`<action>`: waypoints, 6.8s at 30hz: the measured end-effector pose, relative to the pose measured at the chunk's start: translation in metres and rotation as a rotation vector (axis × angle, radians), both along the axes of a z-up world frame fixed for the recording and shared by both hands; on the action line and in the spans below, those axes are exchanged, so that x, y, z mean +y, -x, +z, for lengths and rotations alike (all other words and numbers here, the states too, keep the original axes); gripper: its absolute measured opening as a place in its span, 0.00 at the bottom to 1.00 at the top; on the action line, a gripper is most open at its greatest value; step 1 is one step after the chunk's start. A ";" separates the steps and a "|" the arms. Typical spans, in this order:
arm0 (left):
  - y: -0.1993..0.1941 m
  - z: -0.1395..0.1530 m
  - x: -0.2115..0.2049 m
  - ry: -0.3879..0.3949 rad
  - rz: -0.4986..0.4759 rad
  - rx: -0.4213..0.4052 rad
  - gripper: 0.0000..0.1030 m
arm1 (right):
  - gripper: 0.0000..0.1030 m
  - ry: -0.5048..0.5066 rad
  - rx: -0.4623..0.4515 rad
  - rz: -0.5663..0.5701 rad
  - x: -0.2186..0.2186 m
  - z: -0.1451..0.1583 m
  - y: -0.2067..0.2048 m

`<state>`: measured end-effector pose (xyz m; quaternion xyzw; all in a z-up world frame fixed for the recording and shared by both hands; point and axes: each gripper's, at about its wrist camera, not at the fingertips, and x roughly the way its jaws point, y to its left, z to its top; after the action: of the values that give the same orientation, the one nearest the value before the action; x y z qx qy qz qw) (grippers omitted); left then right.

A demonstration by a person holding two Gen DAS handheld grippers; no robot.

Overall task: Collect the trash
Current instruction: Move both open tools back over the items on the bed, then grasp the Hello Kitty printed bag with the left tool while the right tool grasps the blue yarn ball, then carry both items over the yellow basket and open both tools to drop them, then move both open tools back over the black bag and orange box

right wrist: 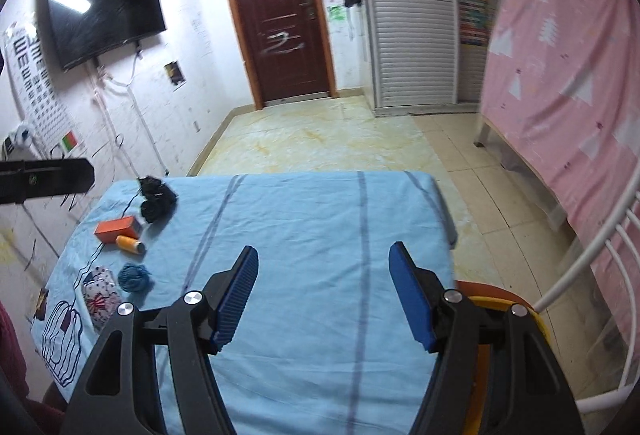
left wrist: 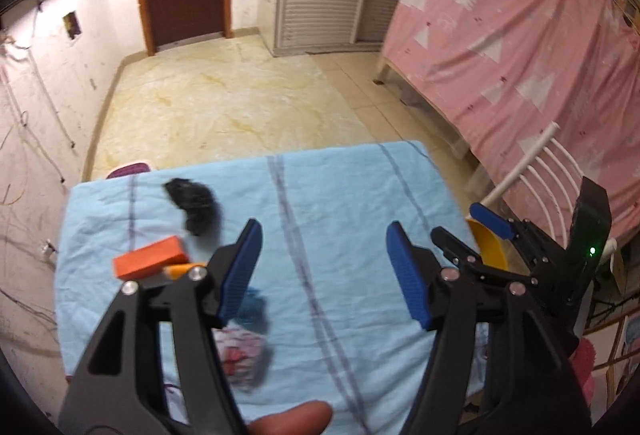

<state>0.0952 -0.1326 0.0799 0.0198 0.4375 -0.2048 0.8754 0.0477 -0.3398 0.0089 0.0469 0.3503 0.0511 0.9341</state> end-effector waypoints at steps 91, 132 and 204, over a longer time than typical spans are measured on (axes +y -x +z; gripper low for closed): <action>0.066 -0.065 0.145 -0.018 0.188 0.024 0.25 | 0.18 0.093 0.075 0.318 0.167 -0.028 -0.025; 0.070 -0.001 -0.064 -0.094 -0.153 -0.160 0.25 | 0.18 -0.075 -0.088 -0.204 -0.120 -0.008 0.076; 0.024 -0.002 -0.080 -0.055 -0.172 -0.120 0.64 | 0.48 -0.032 -0.030 -0.083 -0.060 -0.001 0.024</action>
<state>0.0715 -0.2126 0.0783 0.0938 0.3865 -0.2656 0.8782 0.0240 -0.3996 0.0081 0.0756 0.3332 0.0184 0.9396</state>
